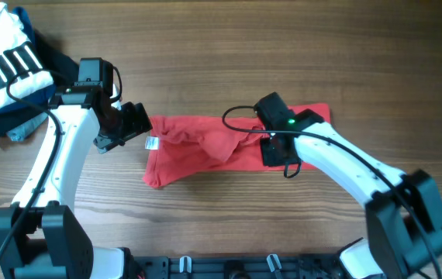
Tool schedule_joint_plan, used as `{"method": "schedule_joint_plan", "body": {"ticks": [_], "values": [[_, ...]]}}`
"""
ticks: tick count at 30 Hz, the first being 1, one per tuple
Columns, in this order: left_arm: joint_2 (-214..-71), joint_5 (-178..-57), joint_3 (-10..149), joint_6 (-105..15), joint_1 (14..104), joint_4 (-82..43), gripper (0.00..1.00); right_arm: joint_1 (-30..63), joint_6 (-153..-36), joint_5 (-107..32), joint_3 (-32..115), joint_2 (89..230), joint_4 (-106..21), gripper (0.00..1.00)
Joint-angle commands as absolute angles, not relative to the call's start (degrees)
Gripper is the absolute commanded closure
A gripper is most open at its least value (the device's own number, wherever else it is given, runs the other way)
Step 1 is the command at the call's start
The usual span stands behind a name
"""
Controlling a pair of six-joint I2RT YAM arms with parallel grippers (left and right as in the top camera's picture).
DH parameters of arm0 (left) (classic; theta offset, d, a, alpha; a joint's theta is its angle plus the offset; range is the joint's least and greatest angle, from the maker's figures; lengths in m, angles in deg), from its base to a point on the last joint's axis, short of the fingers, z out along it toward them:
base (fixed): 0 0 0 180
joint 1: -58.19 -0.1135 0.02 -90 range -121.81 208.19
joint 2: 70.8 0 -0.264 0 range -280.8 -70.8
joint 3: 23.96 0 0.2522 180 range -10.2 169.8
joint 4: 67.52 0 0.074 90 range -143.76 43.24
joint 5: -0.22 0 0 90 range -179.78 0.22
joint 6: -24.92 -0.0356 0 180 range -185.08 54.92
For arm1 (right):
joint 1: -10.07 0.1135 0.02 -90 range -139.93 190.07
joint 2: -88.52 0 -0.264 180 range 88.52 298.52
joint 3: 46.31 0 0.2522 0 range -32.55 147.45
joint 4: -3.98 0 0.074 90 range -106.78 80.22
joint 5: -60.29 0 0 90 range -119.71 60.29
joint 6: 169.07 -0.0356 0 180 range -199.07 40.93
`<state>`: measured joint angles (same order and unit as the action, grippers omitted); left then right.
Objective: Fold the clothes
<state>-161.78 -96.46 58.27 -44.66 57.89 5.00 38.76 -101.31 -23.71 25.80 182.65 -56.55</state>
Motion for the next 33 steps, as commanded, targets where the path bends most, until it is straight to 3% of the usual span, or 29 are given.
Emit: {"method": "schedule_joint_plan", "body": {"ticks": [1, 8, 19, 22, 33], "values": [[-162.3, -95.9, 58.2, -45.4, 57.8, 5.3, 0.12, 35.8, -102.8, -19.0, 28.5, 176.3, -53.7, 0.65], [-162.5, -96.0, 57.0, -45.4, 57.7, 4.7, 0.05, 28.7, -98.1, -27.5, 28.4, 180.4, -50.4, 0.63], [-162.9, -102.4, 46.7, -45.5, 57.8, -5.4, 0.01, 28.5, -97.0, -32.7, 27.9, 196.0, -47.2, 0.63], [-162.9, -109.0, 44.4, -48.9, 57.8, -9.0, 0.00, 28.6, -97.0, -33.3, 27.9, 198.9, -47.2, 0.63], [-165.1, -115.5, 42.1, -49.5, 57.8, -15.5, 0.00, 28.6, -97.0, -33.3, 27.9, 200.3, -46.9, 0.64]]}}
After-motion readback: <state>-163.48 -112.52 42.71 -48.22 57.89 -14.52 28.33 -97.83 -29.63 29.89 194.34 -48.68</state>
